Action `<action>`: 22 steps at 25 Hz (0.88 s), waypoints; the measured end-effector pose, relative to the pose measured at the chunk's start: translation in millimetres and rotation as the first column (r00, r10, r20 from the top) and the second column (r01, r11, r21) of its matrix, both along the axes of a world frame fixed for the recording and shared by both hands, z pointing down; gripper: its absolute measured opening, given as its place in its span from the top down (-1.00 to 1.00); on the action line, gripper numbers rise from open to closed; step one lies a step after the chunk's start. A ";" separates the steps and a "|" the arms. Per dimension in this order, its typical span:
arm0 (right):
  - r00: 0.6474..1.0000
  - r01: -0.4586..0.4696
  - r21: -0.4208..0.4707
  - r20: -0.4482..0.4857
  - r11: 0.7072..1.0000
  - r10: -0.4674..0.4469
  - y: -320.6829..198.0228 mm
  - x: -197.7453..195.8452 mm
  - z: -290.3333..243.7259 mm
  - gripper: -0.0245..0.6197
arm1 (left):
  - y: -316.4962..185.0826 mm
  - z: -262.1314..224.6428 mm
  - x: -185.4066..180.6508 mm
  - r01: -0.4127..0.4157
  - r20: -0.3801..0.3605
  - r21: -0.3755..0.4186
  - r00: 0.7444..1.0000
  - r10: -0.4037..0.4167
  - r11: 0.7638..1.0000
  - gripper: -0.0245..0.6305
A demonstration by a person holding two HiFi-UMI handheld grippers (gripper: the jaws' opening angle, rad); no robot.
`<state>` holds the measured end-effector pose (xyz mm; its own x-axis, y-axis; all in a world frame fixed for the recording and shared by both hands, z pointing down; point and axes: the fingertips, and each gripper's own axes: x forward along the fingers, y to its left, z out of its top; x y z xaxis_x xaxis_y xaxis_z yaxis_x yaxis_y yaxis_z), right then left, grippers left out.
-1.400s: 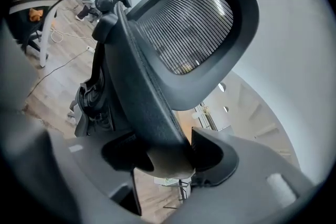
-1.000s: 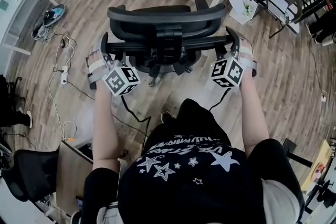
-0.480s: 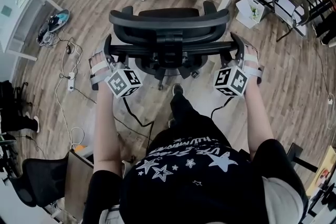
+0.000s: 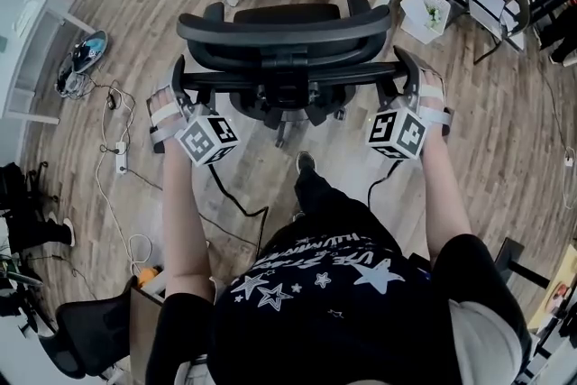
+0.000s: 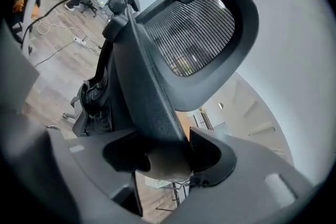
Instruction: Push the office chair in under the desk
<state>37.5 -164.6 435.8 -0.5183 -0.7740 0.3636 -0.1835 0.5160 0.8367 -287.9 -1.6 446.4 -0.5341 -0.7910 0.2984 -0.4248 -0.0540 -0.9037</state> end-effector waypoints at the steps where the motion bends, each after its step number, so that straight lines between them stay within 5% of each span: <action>1: 1.000 -0.001 0.003 0.002 1.000 0.001 -6.3 -4.2 0.0 0.16 | -7.8 0.6 -5.0 -0.003 0.001 -0.001 1.000 0.003 1.000 -0.20; 22: 1.000 -0.002 0.027 0.019 1.000 0.001 -122.3 -68.9 2.8 0.15 | -137.1 8.5 -84.0 0.035 0.090 -0.076 0.996 -0.028 0.996 -0.20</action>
